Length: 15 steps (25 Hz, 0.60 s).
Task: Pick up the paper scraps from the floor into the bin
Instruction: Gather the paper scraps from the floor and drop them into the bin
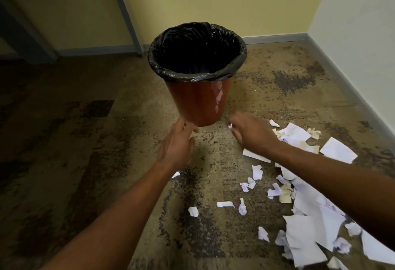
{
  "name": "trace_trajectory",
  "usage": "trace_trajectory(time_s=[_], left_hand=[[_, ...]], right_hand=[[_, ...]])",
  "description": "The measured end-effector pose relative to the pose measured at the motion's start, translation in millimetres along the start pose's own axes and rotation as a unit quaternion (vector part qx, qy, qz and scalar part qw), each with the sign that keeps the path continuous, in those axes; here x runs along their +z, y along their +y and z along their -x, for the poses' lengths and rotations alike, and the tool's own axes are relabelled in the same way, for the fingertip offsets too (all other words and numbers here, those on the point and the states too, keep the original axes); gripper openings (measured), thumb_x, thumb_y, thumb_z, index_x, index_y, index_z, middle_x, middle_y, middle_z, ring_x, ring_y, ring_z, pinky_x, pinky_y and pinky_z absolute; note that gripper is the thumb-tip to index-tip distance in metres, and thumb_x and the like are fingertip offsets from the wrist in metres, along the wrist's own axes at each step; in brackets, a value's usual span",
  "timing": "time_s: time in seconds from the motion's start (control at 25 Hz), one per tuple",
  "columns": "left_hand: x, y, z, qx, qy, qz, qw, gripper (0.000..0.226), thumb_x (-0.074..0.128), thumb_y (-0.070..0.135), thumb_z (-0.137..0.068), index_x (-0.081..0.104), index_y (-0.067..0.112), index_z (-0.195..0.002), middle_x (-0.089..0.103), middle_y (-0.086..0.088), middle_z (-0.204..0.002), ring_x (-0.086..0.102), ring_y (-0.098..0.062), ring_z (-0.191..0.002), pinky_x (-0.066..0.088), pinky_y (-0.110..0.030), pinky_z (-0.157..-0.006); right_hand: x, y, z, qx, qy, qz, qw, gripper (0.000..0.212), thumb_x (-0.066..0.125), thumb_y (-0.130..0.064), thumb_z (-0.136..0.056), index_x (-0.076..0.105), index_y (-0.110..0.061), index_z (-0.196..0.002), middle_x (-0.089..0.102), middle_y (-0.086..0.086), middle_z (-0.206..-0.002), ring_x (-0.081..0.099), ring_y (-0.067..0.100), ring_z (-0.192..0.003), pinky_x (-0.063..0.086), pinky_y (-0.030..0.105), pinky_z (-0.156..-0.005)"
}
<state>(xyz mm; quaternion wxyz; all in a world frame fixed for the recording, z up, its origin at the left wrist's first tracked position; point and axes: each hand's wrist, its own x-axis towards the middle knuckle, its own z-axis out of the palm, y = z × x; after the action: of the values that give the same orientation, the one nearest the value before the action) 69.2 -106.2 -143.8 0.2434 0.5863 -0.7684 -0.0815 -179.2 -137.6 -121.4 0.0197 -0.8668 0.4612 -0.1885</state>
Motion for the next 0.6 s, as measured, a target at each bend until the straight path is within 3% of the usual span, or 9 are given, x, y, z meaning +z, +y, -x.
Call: trace_trajectory(time_s=[0.12,0.24,0.36,0.6], left_hand=[[28.3,-29.7,29.5,-0.125,-0.21,-0.065,0.968,0.052,0.061,0.014,-0.091,0.047,0.021,-0.141,0.031,-0.009,-0.154,0.043,-0.033,-0.135,0.046,-0.045,-0.104],[42.5,-52.5,53.7,-0.171,-0.339,-0.116,0.918,0.073,0.058,0.011,-0.092,0.023,0.022,-0.155,0.008,-0.014,-0.164,0.028,-0.04,-0.144,0.037,-0.047,-0.114],[46.8,-61.7,69.0,-0.169,-0.386,-0.128,0.898,0.079,0.056,0.006,-0.092,0.017,0.024,-0.158,0.009,-0.012,-0.163,0.024,-0.039,-0.144,0.035,-0.046,-0.115],[45.7,-49.5,90.7,-0.093,-0.361,-0.061,0.926,0.073,0.067,0.014,-0.088,0.035,0.026,-0.152,0.023,-0.008,-0.154,0.031,-0.029,-0.14,0.035,-0.038,-0.115]], right_hand=[[31.2,16.6,48.1,0.068,-0.225,-0.018,0.972,0.036,0.058,-0.015,-0.087,0.051,-0.019,-0.122,0.054,0.007,-0.121,0.056,0.027,-0.107,0.047,0.034,-0.082],[48.0,29.7,79.3,0.106,-0.378,0.052,0.918,0.071,0.072,-0.015,-0.075,0.038,-0.018,-0.138,0.044,0.011,-0.134,0.05,0.031,-0.116,0.048,0.037,-0.092],[59.2,33.8,95.8,0.101,-0.427,0.083,0.895,0.086,0.077,-0.019,-0.072,0.029,-0.021,-0.143,0.035,0.012,-0.142,0.046,0.032,-0.121,0.048,0.039,-0.096],[67.1,12.2,105.9,0.09,-0.415,0.117,0.898,0.094,0.078,-0.024,-0.074,0.02,-0.027,-0.148,0.022,0.012,-0.152,0.032,0.035,-0.135,0.047,0.047,-0.098]])
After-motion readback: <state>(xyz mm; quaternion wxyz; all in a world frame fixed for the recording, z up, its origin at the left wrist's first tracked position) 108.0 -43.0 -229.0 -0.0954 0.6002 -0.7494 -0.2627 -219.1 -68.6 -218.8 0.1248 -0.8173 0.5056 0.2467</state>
